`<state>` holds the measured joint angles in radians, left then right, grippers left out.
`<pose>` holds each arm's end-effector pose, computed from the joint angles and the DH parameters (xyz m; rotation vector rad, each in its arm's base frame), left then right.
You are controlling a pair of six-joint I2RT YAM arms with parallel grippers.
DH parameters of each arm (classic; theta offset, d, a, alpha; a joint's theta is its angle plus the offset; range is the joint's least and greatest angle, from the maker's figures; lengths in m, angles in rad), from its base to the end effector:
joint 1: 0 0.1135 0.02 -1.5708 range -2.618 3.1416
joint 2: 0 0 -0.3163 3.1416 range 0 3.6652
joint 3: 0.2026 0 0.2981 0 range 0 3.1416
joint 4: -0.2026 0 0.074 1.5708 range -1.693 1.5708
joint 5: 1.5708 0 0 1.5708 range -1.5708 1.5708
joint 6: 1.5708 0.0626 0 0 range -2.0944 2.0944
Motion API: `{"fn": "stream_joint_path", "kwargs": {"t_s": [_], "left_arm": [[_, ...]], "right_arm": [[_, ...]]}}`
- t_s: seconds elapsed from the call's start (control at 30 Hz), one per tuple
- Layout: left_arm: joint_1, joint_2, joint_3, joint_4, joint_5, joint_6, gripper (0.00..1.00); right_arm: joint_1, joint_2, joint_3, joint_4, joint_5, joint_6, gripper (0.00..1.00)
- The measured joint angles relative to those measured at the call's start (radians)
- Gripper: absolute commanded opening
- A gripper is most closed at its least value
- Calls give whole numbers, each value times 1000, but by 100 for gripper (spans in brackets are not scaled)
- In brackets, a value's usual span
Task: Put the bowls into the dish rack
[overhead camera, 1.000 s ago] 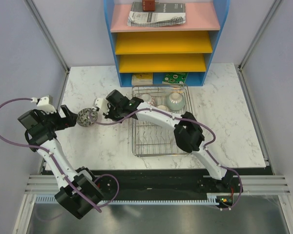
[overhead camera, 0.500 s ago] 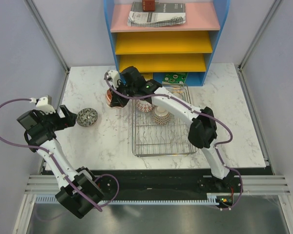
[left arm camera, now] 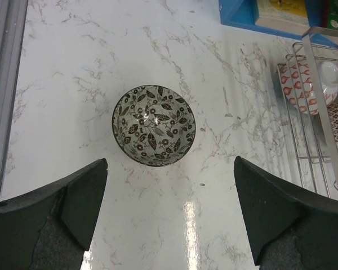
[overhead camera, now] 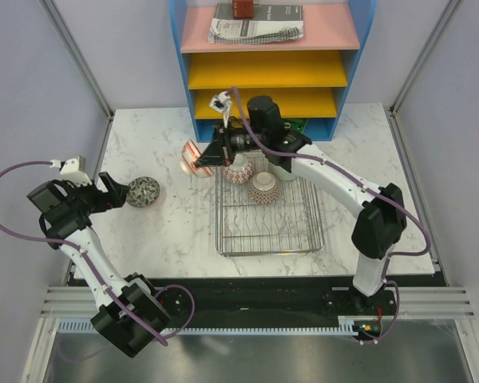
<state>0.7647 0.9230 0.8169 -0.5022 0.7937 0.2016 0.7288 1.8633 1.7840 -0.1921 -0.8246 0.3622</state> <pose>0.1915 0.1219 0.3271 -0.1315 1.9873 -0.2501 0.3568 0.3801 0.4218 -0.9816 1.7795 1.4813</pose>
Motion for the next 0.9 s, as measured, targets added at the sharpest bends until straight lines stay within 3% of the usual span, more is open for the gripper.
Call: {"fn": "stream_joint_path", "kwargs": {"t_s": [0.27, 0.7, 0.9], "left_arm": [[2, -31, 0, -12, 91, 2, 100], [2, -42, 1, -36, 144, 28, 100], [2, -40, 1, -41, 158, 32, 100]], "right_arm": [[-123, -191, -504, 584, -164, 425, 0], [-131, -423, -860, 836, -301, 540, 0], [-131, -312, -1026, 1190, -293, 830, 0]]}}
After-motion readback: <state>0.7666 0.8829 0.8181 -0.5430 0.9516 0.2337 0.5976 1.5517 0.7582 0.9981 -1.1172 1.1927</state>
